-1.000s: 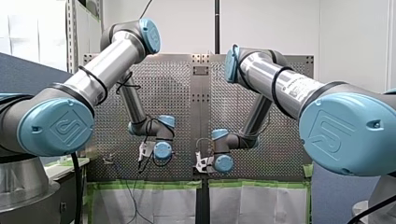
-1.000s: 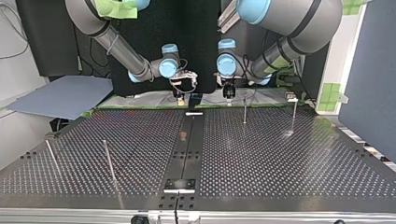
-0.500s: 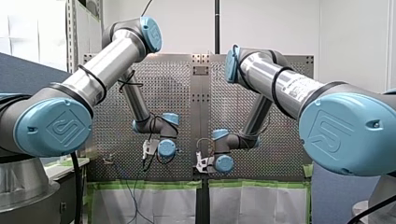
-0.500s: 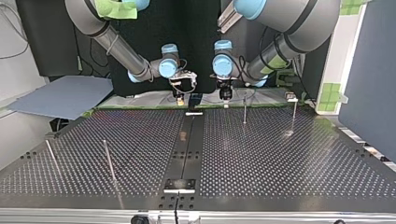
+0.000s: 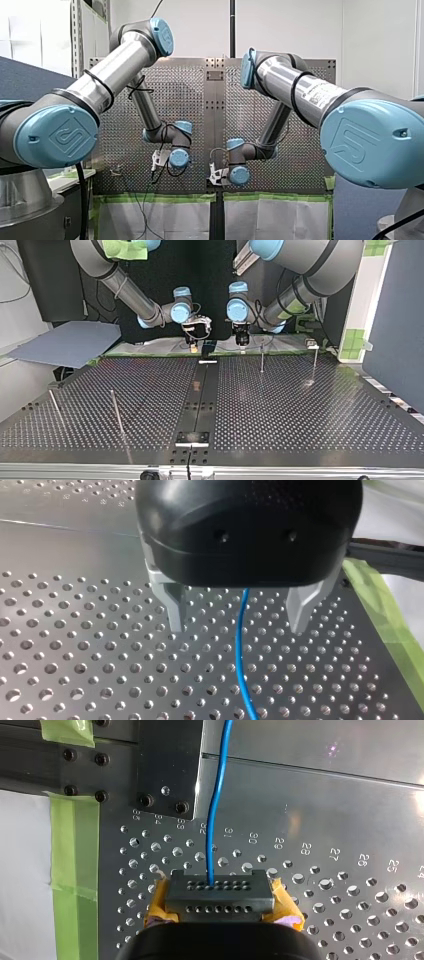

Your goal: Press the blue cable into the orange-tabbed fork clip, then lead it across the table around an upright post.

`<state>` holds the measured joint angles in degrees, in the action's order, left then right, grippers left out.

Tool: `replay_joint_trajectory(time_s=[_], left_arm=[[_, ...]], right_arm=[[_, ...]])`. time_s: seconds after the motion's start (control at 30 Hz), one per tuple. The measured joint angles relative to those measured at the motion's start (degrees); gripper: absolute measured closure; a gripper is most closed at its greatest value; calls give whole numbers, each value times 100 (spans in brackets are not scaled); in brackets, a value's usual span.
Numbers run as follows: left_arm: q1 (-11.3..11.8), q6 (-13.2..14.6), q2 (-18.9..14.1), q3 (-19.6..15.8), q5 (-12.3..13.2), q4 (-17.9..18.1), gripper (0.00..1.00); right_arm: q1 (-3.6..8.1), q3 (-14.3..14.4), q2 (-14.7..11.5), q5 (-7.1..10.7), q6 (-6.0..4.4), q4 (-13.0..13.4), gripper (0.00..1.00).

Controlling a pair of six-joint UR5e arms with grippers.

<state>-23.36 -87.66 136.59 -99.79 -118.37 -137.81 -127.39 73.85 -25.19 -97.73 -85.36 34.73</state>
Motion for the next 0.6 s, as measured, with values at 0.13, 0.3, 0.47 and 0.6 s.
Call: replay_joint_trajectory(time_s=[0.13,0.3,0.47,0.6], left_arm=[[-2,7,0,3,-5,-2,0],[-4,12,2,4,-20,-8,0],[-12,59,1,5,-26,-39,9],[-18,234,-4,12,-13,-114,47]], right_arm=[[-6,-1,1,-1,0,0,100],[-11,0,1,5,0,0,100],[-11,-2,1,12,0,-1,100],[-10,-1,0,21,0,-6,100]])
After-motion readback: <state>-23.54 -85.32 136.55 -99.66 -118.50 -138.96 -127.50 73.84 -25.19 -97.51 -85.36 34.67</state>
